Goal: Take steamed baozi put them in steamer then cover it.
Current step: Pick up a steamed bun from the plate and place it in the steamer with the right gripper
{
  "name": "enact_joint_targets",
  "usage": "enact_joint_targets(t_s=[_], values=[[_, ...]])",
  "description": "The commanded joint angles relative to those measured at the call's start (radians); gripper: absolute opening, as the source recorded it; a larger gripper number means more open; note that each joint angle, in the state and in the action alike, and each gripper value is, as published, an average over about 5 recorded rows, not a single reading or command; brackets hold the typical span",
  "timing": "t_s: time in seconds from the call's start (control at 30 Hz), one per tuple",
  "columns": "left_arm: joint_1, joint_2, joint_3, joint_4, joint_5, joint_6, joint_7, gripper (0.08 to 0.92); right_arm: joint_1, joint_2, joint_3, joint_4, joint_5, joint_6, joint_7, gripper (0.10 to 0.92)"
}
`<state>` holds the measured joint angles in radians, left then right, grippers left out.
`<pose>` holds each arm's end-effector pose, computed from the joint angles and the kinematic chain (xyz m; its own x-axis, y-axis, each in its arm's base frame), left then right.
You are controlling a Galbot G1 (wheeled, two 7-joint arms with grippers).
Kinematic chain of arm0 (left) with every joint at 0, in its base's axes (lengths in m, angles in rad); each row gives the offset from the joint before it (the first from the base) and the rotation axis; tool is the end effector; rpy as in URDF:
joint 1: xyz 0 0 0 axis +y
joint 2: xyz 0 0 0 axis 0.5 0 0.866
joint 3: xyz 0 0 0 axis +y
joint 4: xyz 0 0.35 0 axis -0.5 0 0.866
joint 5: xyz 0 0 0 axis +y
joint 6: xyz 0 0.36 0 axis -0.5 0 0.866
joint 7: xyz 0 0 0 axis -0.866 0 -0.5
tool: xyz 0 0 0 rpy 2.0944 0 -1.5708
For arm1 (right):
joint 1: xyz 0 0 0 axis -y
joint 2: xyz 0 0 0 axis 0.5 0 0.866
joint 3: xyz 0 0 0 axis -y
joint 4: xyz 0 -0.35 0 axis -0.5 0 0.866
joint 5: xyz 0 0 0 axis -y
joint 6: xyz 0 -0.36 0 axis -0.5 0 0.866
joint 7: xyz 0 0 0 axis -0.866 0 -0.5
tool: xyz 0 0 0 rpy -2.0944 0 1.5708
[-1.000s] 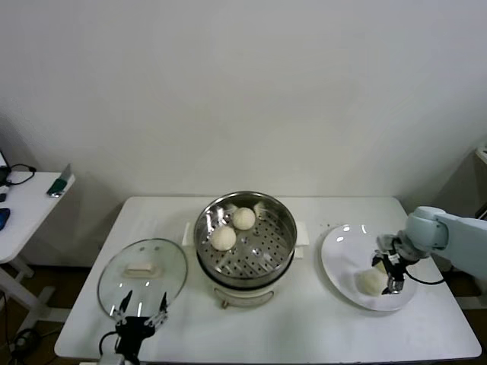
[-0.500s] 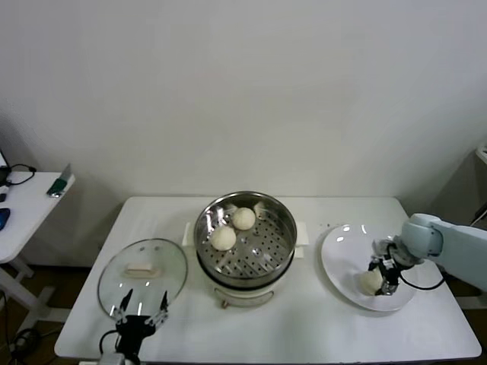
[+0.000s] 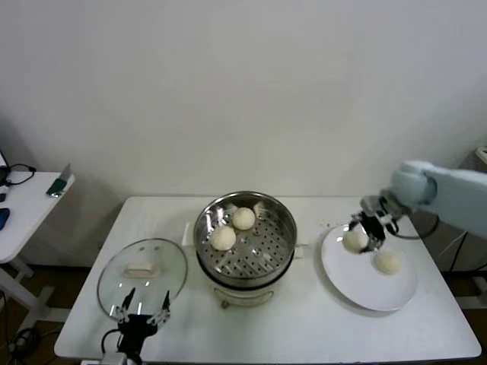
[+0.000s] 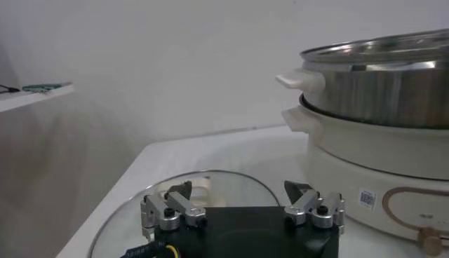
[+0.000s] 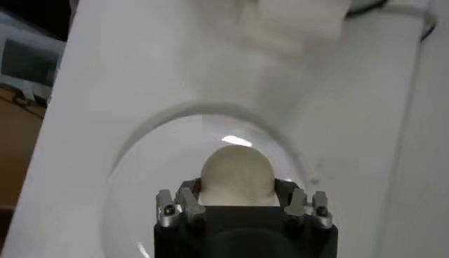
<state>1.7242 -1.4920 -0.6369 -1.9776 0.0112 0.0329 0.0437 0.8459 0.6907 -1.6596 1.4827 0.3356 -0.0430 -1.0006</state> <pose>0.1283 0.0536 -0.3648 -0.9549 -0.0333 0.2951 0.0055 0.9915 0.1298 0.5105 -0.1073 -0.0469 -0.1824 -0.1574 0.9705 -0.8916 -0.3895 -0.2308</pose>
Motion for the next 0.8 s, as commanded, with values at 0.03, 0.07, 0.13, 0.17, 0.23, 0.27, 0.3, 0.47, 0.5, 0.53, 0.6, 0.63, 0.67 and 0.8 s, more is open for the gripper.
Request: enact_joint_targets(t_s=[0.03, 0.07, 0.13, 0.17, 0.23, 0.27, 0.3, 0.47, 0.5, 0.53, 0.6, 0.63, 0.67, 0.8], values=[[0.002, -0.002, 0.001, -0.002, 0.003, 0.001, 0.0, 0.823, 0.407, 0.217, -0.104, 0.196, 0.053, 0.212, -0.038, 0.7], [0.002, -0.003, 0.001, -0.004, 0.004, 0.001, 0.0, 0.823, 0.411, 0.234, -0.086, 0.238, 0.037, 0.218, -0.027, 0.7], [0.004, -0.003, 0.001, -0.008, 0.004, 0.001, 0.0, 0.823, 0.401, 0.271, -0.049, 0.317, -0.005, 0.229, -0.002, 0.698], [0.006, -0.003, 0.0, -0.01, 0.004, 0.0, 0.0, 0.823, 0.39, 0.289, -0.033, 0.353, -0.031, 0.235, 0.012, 0.697], [0.009, -0.003, -0.002, -0.015, 0.003, 0.0, 0.0, 0.823, 0.355, 0.323, -0.006, 0.408, -0.089, 0.243, 0.035, 0.696], [0.01, -0.003, -0.003, -0.016, 0.002, -0.001, 0.0, 0.823, 0.333, 0.338, 0.003, 0.425, -0.119, 0.246, 0.043, 0.696], [0.011, -0.003, -0.004, -0.017, 0.002, -0.001, 0.0, 0.823, 0.305, 0.353, 0.012, 0.436, -0.15, 0.248, 0.051, 0.696], [0.012, -0.006, -0.005, -0.02, 0.002, -0.001, 0.0, 0.823, 0.147, 0.425, 0.031, 0.407, -0.275, 0.248, 0.085, 0.697], [0.011, -0.006, -0.005, -0.019, 0.002, -0.001, 0.0, 0.823, 0.123, 0.438, 0.03, 0.398, -0.288, 0.244, 0.091, 0.697], [0.011, -0.007, -0.005, -0.019, 0.002, -0.001, 0.0, 0.823, 0.102, 0.449, 0.029, 0.389, -0.297, 0.239, 0.096, 0.697], [0.009, -0.01, -0.006, -0.017, 0.002, -0.001, 0.0, 0.823, 0.059, 0.472, 0.027, 0.368, -0.316, 0.23, 0.105, 0.697], [0.009, -0.011, -0.006, -0.017, 0.002, 0.0, -0.001, 0.823, 0.043, 0.481, 0.026, 0.357, -0.327, 0.227, 0.109, 0.696], [0.008, -0.012, -0.007, -0.015, 0.001, 0.0, -0.001, 0.823, 0.025, 0.491, 0.025, 0.342, -0.34, 0.225, 0.113, 0.696], [0.005, -0.013, -0.01, -0.01, 0.0, -0.001, -0.001, 0.823, -0.044, 0.519, 0.028, 0.273, -0.385, 0.226, 0.128, 0.696]])
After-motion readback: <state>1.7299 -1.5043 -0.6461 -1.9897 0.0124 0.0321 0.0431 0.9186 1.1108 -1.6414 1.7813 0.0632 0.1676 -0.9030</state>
